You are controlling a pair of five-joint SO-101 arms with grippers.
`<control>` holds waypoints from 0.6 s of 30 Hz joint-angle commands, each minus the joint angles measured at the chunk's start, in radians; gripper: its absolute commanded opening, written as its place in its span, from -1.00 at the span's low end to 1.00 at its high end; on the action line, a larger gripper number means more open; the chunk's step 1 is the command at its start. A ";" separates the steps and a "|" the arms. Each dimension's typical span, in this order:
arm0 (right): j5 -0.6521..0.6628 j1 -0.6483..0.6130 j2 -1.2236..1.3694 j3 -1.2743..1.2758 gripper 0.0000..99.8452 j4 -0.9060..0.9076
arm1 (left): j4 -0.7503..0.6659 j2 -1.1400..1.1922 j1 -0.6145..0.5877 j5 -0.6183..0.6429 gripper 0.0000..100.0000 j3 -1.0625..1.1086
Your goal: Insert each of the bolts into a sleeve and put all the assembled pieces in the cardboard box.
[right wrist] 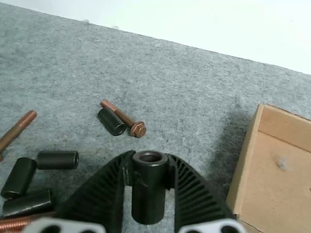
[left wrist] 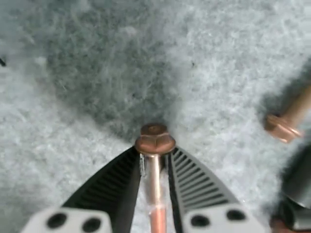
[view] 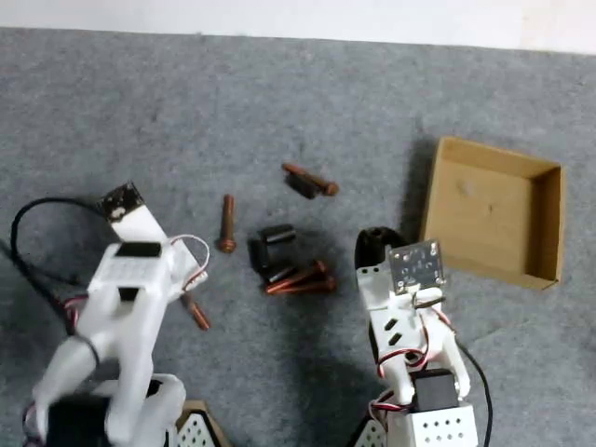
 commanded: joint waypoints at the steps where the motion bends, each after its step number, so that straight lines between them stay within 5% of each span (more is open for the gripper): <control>1: 0.011 -0.002 -0.013 0.127 -0.99 0.001 | 0.002 -0.240 0.008 0.000 -0.99 0.067; 12: 0.118 -0.236 -0.012 0.127 -0.99 0.001 | -0.262 -0.981 0.012 0.000 -0.99 0.469; 18: 0.132 -0.432 0.018 0.128 -0.99 0.035 | -0.270 -1.354 0.012 0.003 -0.99 0.591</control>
